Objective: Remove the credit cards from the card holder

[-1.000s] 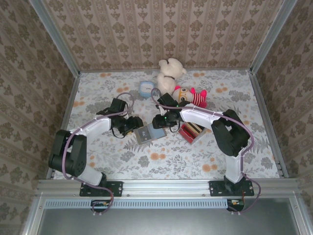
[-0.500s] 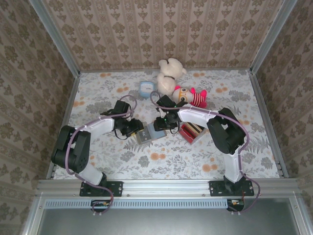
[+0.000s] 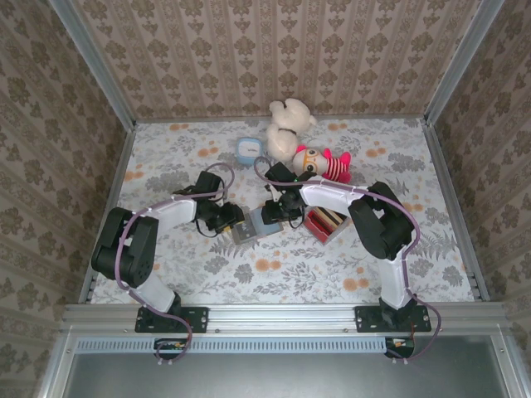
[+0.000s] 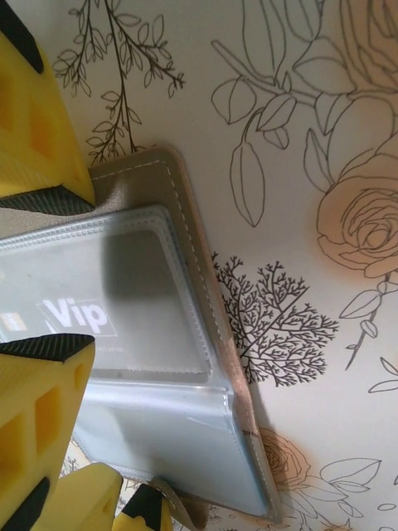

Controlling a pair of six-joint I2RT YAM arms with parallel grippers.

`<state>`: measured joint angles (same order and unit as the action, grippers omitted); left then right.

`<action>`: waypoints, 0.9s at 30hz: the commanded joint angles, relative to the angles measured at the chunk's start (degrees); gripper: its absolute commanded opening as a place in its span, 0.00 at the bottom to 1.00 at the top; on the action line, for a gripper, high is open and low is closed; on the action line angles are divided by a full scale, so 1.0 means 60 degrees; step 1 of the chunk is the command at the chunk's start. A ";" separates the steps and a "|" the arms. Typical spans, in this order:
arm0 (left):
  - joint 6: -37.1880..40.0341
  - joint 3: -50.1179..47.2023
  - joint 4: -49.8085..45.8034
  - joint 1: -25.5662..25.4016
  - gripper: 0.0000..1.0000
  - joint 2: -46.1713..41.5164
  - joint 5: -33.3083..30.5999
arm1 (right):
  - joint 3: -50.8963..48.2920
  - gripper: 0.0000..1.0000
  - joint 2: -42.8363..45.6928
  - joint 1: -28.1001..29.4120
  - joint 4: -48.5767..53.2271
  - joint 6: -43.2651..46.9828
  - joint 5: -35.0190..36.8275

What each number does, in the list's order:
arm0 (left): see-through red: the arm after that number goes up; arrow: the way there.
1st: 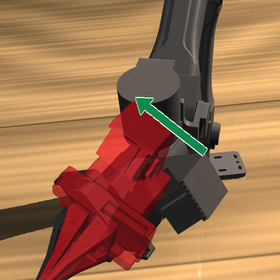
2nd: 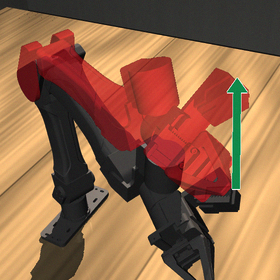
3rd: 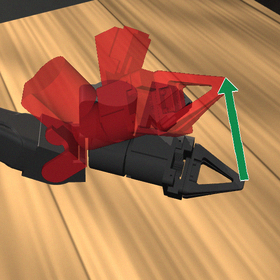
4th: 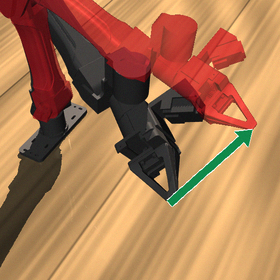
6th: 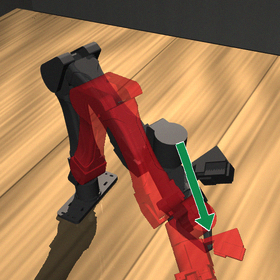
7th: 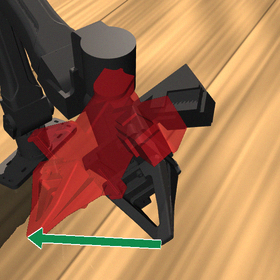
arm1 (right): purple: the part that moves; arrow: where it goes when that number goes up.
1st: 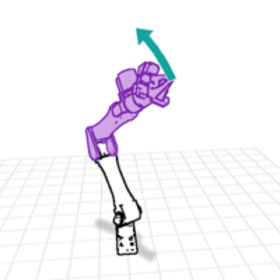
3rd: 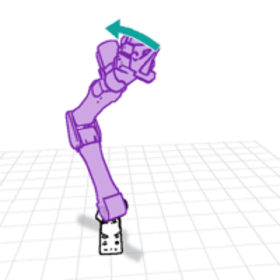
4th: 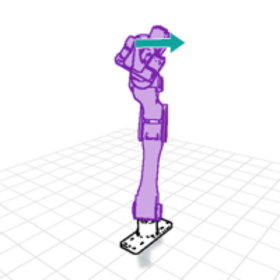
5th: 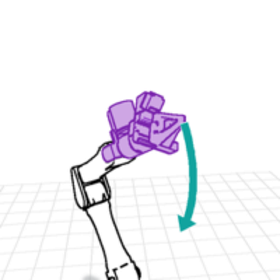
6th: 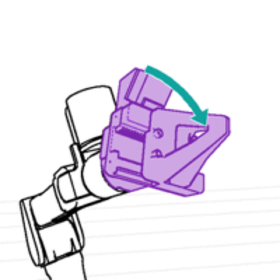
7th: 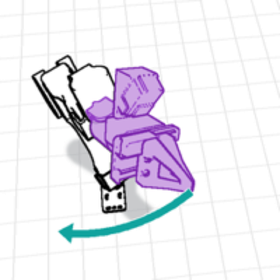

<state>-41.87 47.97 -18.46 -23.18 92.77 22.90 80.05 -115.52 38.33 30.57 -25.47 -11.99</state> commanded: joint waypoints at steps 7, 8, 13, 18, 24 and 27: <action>0.0051 0.0076 0.0031 -0.0076 0.38 0.0342 0.0205 | 0.0110 0.46 -0.0044 0.0160 0.0515 0.0164 -0.0003; 0.0064 0.0065 0.0038 -0.0070 0.38 0.0339 0.0213 | 0.0128 0.46 -0.0080 0.0175 0.0522 0.0171 0.0022; 0.0093 0.0130 0.0006 -0.0070 0.33 0.0322 0.0270 | 0.0190 0.46 -0.0167 0.0189 0.0447 0.0206 -0.0222; 0.0136 0.0171 0.0029 -0.0063 0.29 0.0272 0.0358 | 0.0137 0.46 -0.0198 0.0182 0.0271 0.0144 -0.0441; 0.0159 0.0148 0.0043 -0.0063 0.27 0.0364 0.0365 | 0.0062 0.45 -0.0205 0.0189 -0.0228 0.0036 -0.1004; 0.0140 0.0104 0.0077 -0.0064 0.25 0.0416 0.0428 | 0.0023 0.45 -0.0226 0.0189 -0.0417 -0.0039 -0.1216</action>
<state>-41.80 48.03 -18.11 -23.22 94.02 23.64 80.05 -115.96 38.94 30.17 -25.34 -15.88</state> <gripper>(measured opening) 0.257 0.452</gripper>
